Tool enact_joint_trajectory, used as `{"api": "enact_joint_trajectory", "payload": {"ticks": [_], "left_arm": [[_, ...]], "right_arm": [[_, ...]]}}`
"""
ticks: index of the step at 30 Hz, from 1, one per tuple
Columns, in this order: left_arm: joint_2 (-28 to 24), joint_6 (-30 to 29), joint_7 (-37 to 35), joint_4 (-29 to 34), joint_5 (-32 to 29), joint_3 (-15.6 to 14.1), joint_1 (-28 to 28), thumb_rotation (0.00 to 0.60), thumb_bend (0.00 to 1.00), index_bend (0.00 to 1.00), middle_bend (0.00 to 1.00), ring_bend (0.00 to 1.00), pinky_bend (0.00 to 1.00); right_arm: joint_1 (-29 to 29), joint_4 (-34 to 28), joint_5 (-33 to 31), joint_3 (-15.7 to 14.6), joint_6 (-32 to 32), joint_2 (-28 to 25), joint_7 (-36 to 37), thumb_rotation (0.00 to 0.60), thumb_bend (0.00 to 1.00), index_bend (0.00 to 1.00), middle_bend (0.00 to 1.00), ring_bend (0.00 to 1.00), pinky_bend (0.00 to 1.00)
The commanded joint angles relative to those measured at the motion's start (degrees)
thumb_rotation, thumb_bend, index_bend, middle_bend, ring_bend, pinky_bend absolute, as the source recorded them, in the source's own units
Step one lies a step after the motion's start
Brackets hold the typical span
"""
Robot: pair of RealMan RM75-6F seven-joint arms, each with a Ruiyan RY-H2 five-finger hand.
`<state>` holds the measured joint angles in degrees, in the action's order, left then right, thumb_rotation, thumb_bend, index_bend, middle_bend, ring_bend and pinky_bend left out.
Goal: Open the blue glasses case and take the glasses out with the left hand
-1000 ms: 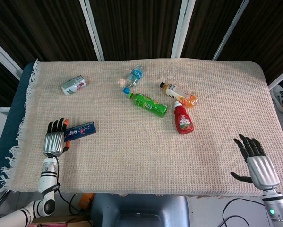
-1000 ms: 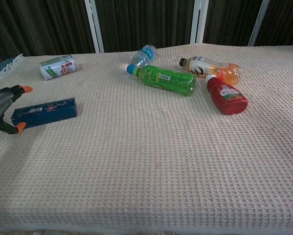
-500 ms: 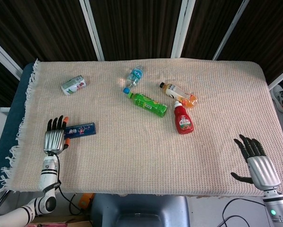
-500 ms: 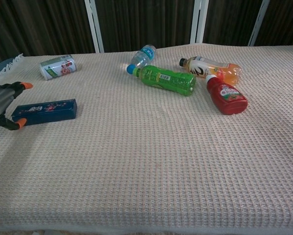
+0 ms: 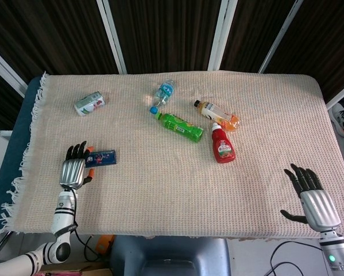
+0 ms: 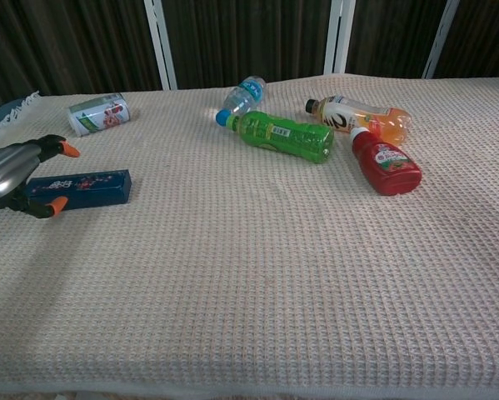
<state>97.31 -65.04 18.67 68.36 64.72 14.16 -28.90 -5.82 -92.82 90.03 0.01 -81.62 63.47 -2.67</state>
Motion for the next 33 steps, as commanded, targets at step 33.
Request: {"api": "enact_joint_trajectory", "payload": {"ticks": [33], "left_arm": [[2.79,2.23,5.8,-2.52,-6.04,0.71,-3.94,0.6,0.41,0.41,0.0,0.0,0.0]], "right_arm": [[0.02,-0.06,0.06,-0.05,-0.02,-0.91,1.86,0.6,0.15,0.0,0.0,0.0,0.0]]}}
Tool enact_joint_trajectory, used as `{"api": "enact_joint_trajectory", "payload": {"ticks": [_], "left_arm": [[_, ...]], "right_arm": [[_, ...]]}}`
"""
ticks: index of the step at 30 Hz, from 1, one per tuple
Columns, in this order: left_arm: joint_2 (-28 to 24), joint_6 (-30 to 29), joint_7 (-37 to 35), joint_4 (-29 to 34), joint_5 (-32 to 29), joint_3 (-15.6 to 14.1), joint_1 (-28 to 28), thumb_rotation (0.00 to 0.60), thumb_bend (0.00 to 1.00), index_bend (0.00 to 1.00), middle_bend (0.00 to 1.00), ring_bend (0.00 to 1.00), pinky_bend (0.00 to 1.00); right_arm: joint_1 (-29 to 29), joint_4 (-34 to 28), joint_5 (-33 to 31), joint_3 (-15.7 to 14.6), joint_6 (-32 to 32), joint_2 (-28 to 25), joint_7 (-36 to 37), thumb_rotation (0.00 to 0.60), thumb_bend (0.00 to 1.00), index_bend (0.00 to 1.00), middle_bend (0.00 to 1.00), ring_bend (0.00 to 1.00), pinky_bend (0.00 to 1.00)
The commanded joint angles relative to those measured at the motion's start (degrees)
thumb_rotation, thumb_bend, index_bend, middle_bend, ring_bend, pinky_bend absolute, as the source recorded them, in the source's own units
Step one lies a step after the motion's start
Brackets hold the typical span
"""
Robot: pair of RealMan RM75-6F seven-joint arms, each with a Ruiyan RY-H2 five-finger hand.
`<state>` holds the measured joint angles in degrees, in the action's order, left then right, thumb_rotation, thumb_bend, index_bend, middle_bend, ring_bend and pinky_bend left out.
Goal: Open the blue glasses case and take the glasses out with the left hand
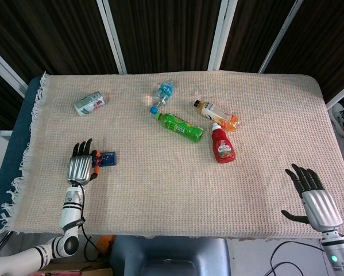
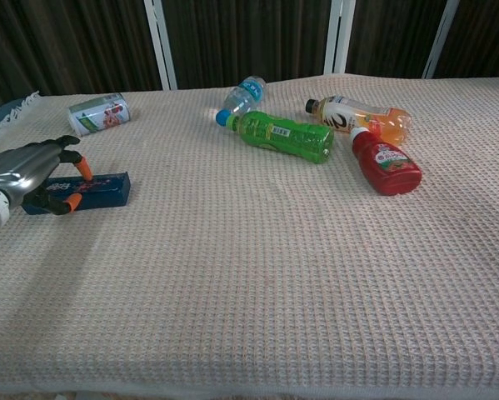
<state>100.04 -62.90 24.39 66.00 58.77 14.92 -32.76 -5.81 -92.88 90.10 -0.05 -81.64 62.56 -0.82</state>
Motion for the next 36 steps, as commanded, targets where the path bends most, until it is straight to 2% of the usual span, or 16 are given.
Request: {"api": "enact_joint_trajectory", "payload": {"ticks": [1,12,26,33,36], "left_arm": [[0.11,0.14,0.14,-0.28,-0.19,-0.08,-0.12,0.6,0.41,0.42,0.0,0.0,0.0],[-0.08,-1.2,-1.32,0.48,1.56,-0.54,-0.11,0.6,0.42,0.5,0.02,0.0,0.0],[0.03,-1.39,-1.95,-0.57,1.3,0.06,-0.42,0.6,0.45,0.55,0.05,0.0,0.0],[1.91,0.69,-3.86,-7.23,0.38,3.07,-3.5,0.6,0.45,0.55,0.06,0.0,0.0],[3.35,3.38,-4.31,-11.64,-1.46,4.64,-5.39,0.6,0.45,0.47,0.06,0.0,0.0]], "right_arm": [[0.01,0.0,-0.04,0.03,-0.02,0.0,0.02,0.6,0.15,0.0,0.0,0.0,0.0],[0.01,0.02,-0.07,0.04,0.0,0.03,-0.05,0.6,0.15,0.0,0.0,0.0,0.0],[0.09,0.08,0.07,0.02,-0.19,-0.11,0.4,0.6,0.15,0.0,0.0,0.0,0.0],[0.08,0.06,-0.3,0.27,-0.2,-0.37,1.04,0.6,0.15,0.0,0.0,0.0,0.0],[0.05,0.04,-0.36,0.3,-0.15,-0.47,1.23,0.6,0.15,0.0,0.0,0.0,0.0]]}}
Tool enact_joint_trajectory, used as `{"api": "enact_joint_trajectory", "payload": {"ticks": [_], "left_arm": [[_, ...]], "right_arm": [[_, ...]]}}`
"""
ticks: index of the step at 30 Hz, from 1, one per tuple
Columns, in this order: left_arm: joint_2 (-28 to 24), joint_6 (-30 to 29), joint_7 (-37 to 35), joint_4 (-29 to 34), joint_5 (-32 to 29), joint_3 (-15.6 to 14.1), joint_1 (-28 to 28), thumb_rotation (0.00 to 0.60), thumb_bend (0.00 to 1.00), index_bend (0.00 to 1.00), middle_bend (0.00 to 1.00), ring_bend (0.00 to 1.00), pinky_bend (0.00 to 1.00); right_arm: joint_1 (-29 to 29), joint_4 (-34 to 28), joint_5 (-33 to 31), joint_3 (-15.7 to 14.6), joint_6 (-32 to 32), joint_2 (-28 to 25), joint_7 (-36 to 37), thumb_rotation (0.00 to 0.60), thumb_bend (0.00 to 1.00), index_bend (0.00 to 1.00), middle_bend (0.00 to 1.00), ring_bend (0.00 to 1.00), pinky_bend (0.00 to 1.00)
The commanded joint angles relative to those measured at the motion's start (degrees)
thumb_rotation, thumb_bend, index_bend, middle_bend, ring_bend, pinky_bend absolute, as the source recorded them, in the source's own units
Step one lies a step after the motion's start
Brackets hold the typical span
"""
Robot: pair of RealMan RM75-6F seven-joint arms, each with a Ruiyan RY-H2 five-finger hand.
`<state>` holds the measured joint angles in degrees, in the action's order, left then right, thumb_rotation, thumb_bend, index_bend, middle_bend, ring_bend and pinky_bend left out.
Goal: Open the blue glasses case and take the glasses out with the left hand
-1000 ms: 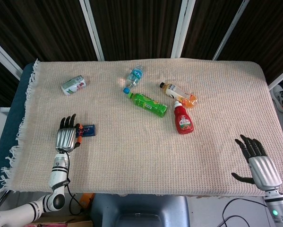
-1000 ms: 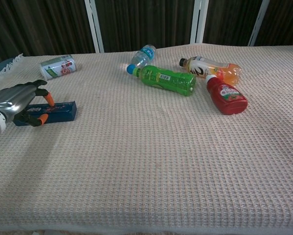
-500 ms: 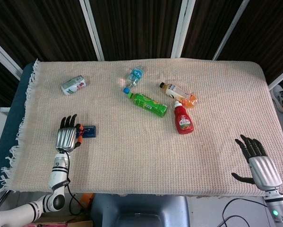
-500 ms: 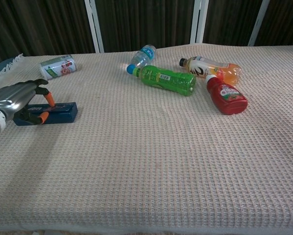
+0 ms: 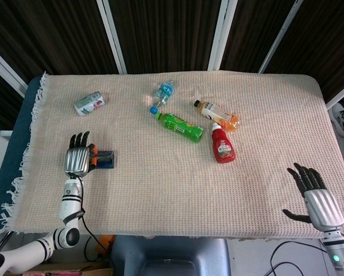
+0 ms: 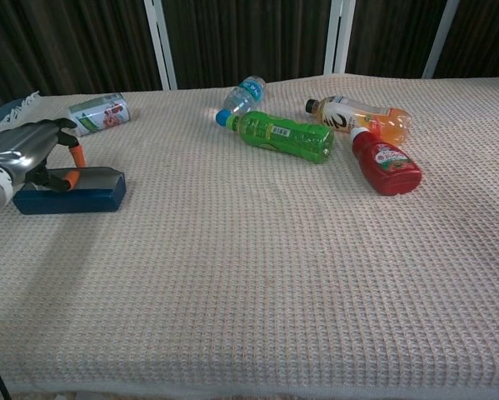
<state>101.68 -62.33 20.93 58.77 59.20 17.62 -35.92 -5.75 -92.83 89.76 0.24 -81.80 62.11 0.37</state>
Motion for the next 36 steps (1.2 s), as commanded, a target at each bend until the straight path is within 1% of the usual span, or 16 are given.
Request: {"api": "enact_joint_trajectory", "payload": {"ticks": [1,3,4,6,8,11,14,15,17,19,21,25,28,31,36], "left_arm": [[2.32,3.78,-1.15,-6.25,-2.45,2.53,-3.04,0.6,0.45,0.44,0.06,0.0,0.0],[3.17,5.4,-1.25,-9.14,-3.37,3.27,-4.23,0.6,0.45,0.35,0.05,0.0,0.0],[3.52,6.75,-0.88,-10.73,-4.16,3.64,-4.96,0.6,0.45,0.32,0.05,0.0,0.0],[3.76,8.24,-0.68,-12.31,-5.05,4.16,-5.82,0.6,0.45,0.24,0.04,0.0,0.0],[3.55,8.07,-1.78,-12.39,-4.47,4.21,-6.01,0.6,0.45,0.21,0.04,0.0,0.0],[2.73,6.49,-4.33,-11.41,-2.69,3.94,-5.59,0.6,0.44,0.18,0.04,0.0,0.0],[0.8,5.28,-6.03,-7.71,-1.57,3.52,-4.44,0.6,0.44,0.2,0.04,0.0,0.0],[-0.09,5.08,-6.18,-6.07,-1.28,3.21,-3.96,0.6,0.46,0.23,0.04,0.0,0.0],[-2.64,5.05,-6.25,-1.3,-1.09,2.56,-2.71,0.6,0.55,0.3,0.04,0.0,0.0],[-5.27,5.09,-6.24,3.57,-1.24,2.07,-1.53,0.6,0.69,0.39,0.04,0.0,0.0],[-7.52,5.23,-5.67,7.08,-1.55,1.52,-0.69,0.6,0.75,0.42,0.04,0.0,0.0],[-11.5,7.93,-2.85,10.69,-4.25,-0.07,0.24,0.6,0.79,0.42,0.04,0.0,0.0],[-14.0,9.53,-2.22,12.85,-6.44,-0.94,1.05,0.6,0.79,0.41,0.03,0.0,0.0],[-15.92,10.36,-1.92,14.15,-7.18,-2.2,1.73,0.6,0.79,0.41,0.03,0.0,0.0],[-17.48,11.28,-3.33,15.16,-6.7,-4.46,2.98,0.6,0.77,0.4,0.02,0.0,0.0]], "right_arm": [[-0.01,0.01,-0.08,0.05,0.02,-0.05,0.09,0.6,0.15,0.0,0.0,0.0,0.0],[-0.05,0.03,-0.18,0.08,0.13,-0.06,0.08,0.6,0.15,0.0,0.0,0.0,0.0],[-0.09,0.02,-0.27,0.1,0.25,-0.08,0.02,0.6,0.15,0.0,0.0,0.0,0.0],[-0.16,0.02,-0.41,0.11,0.46,-0.07,-0.13,0.6,0.15,0.0,0.0,0.0,0.0],[-0.22,0.03,-0.53,0.15,0.59,-0.06,-0.26,0.6,0.15,0.0,0.0,0.0,0.0],[-0.28,-0.01,-0.69,0.2,0.77,0.07,-0.56,0.6,0.15,0.0,0.0,0.0,0.0],[-0.26,-0.09,-0.57,0.13,0.71,0.16,-0.78,0.6,0.15,0.0,0.0,0.0,0.0],[-0.23,-0.11,-0.53,0.11,0.66,0.19,-0.81,0.6,0.15,0.0,0.0,0.0,0.0],[-0.21,-0.11,-0.39,0.06,0.58,0.29,-0.99,0.6,0.15,0.0,0.0,0.0,0.0],[-0.22,-0.1,-0.28,-0.02,0.61,0.48,-1.41,0.6,0.15,0.0,0.0,0.0,0.0],[-0.27,-0.15,-0.04,-0.21,0.78,0.62,-1.78,0.6,0.15,0.0,0.0,0.0,0.0],[-0.27,-0.24,0.42,-0.49,0.81,0.59,-1.79,0.6,0.15,0.0,0.0,0.0,0.0],[-0.29,-0.26,0.28,-0.44,0.87,0.49,-1.6,0.6,0.15,0.0,0.0,0.0,0.0],[-0.34,-0.28,-0.04,-0.32,1.01,0.52,-1.65,0.6,0.15,0.0,0.0,0.0,0.0],[-0.27,-0.37,0.18,-0.43,0.85,0.57,-1.76,0.6,0.15,0.0,0.0,0.0,0.0]]}}
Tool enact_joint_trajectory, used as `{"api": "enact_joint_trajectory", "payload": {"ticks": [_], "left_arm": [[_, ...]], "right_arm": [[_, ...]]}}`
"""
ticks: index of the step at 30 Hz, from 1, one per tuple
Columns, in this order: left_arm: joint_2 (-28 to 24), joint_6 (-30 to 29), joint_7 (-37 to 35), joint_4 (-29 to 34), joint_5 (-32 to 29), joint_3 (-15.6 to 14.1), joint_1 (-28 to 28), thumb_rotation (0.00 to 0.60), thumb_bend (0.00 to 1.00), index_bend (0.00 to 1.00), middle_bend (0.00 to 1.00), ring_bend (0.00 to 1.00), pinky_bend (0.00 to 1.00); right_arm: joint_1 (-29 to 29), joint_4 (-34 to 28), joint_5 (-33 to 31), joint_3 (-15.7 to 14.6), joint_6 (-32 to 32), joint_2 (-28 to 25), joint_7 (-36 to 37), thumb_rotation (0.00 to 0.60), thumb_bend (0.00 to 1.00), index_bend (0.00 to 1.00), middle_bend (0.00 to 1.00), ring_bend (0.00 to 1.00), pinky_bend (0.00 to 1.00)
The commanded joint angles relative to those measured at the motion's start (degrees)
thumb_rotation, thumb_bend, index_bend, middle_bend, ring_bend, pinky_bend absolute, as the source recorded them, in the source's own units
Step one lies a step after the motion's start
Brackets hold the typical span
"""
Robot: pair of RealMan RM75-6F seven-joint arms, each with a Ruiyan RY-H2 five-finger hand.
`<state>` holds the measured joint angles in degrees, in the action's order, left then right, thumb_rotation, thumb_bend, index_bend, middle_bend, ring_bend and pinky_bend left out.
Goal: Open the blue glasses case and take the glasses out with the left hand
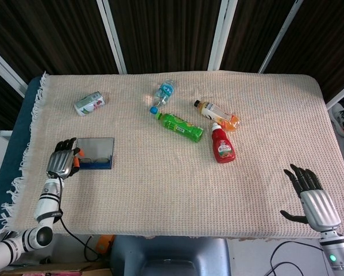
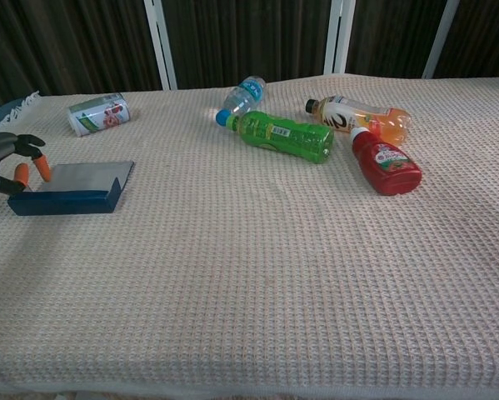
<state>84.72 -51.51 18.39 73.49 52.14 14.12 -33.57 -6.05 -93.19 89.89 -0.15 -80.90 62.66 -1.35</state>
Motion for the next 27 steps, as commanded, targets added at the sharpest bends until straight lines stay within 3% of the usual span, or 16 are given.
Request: {"api": "enact_joint_trajectory", "payload": {"ticks": [1,12,27], "left_arm": [[-0.56,0.35,-1.19,0.34,0.91,-1.5,0.88,0.6,0.76,0.4,0.02,0.0,0.0],[0.2,-0.68,-3.86,-2.32,3.34,-3.49,1.81,0.6,0.74,0.42,0.02,0.0,0.0],[-7.44,-3.41,-1.97,12.74,14.47,-11.83,4.84,0.6,0.75,0.48,0.0,0.0,0.0]], "right_arm": [[0.06,-0.02,0.12,-0.1,-0.07,0.05,-0.11,0.6,0.15,0.0,0.0,0.0,0.0],[0.04,-0.02,0.42,-0.3,0.0,0.1,-0.24,0.6,0.15,0.0,0.0,0.0,0.0],[0.21,-0.21,0.97,-0.61,-0.33,-0.16,0.38,0.6,0.15,0.0,0.0,0.0,0.0]]}}
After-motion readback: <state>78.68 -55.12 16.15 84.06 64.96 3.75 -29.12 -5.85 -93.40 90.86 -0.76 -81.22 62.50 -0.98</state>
